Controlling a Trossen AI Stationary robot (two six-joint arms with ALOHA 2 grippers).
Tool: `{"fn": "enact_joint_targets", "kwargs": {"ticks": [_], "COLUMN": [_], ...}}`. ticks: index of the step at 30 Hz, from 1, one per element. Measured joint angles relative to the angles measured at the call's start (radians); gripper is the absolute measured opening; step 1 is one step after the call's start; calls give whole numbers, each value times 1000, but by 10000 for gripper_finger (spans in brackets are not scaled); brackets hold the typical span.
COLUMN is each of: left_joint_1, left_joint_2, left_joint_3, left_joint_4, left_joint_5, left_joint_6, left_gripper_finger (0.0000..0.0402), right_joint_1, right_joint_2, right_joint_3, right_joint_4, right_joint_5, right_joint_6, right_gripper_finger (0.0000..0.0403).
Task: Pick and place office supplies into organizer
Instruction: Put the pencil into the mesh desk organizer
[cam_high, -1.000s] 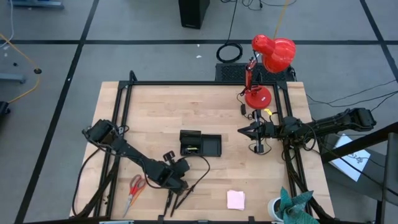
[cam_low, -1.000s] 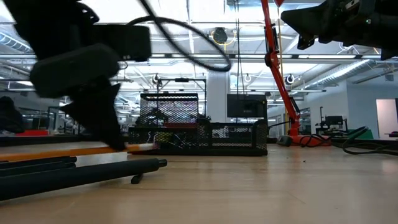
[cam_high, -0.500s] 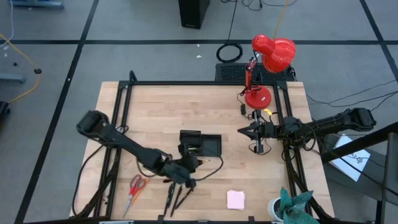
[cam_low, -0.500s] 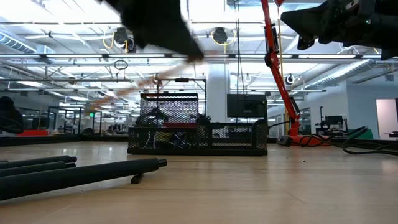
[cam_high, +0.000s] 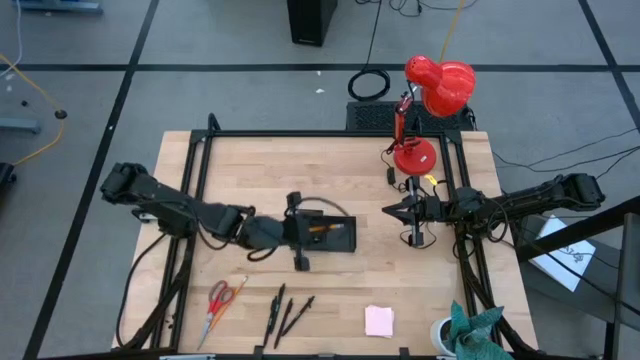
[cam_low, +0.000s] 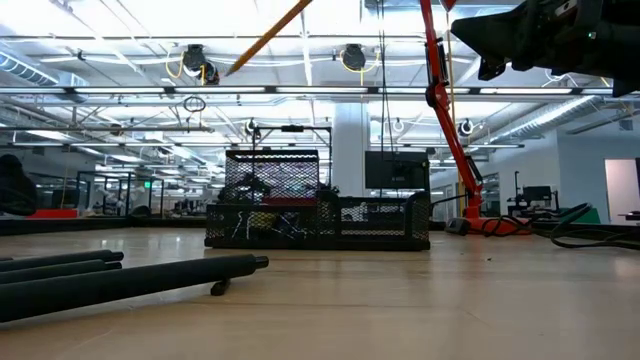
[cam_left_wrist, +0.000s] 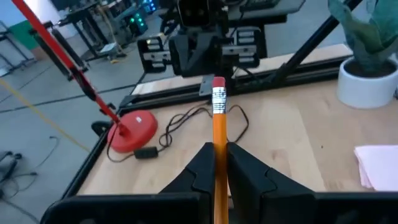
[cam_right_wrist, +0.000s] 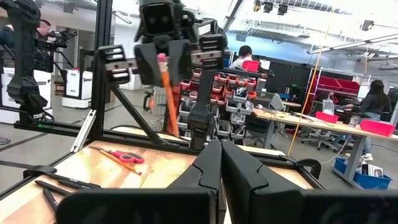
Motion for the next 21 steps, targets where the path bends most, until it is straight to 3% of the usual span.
{"fn": "enact_joint_targets", "kwargs": {"ticks": [8, 16, 21], "left_joint_1": [147, 294, 342], "left_joint_2": [13, 14, 14], "left_joint_3": [-26, -286, -412], "left_joint_4": [54, 455, 612], "left_joint_5": [214, 406, 453], "left_joint_6": [55, 12, -29], "left_gripper_finger": [37, 37, 37], "right_joint_1": [0, 0, 0], "right_joint_2": [0, 0, 0], "right_joint_3": [0, 0, 0], "right_joint_4": [0, -1, 0], "right_joint_5": [0, 0, 0], "right_joint_6": [-3, -4, -15], "right_gripper_finger": [4, 4, 4]}}
